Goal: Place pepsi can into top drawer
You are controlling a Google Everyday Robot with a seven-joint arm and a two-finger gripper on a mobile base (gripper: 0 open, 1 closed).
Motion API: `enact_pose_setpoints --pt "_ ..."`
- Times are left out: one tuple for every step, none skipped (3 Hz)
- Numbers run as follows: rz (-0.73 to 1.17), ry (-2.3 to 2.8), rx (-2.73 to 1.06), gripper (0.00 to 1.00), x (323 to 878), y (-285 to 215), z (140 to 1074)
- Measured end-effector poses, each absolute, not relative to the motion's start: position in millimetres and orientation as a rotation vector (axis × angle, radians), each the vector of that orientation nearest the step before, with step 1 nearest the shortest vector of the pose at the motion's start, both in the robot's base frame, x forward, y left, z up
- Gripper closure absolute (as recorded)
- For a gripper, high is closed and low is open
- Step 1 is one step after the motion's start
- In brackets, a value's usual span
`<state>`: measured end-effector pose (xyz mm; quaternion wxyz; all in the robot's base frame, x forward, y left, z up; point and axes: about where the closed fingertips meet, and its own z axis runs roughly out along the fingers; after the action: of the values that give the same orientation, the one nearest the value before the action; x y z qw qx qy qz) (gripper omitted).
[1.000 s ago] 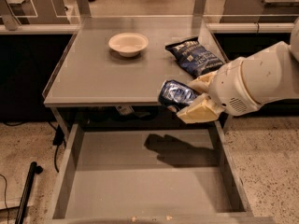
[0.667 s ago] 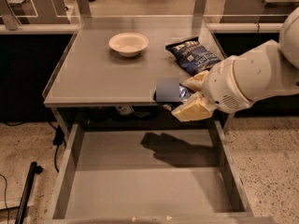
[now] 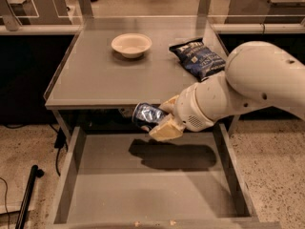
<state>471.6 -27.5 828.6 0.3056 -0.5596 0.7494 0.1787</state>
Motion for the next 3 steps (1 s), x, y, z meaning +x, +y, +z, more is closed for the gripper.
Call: enact_pose_setpoints --pt "0.503 2.01 -1.469 1.0 472 -16 801" --pt "0.503 2.032 -1.463 1.0 471 -9 778" --pt "0.504 2.052 -1.465 1.0 478 -9 744"
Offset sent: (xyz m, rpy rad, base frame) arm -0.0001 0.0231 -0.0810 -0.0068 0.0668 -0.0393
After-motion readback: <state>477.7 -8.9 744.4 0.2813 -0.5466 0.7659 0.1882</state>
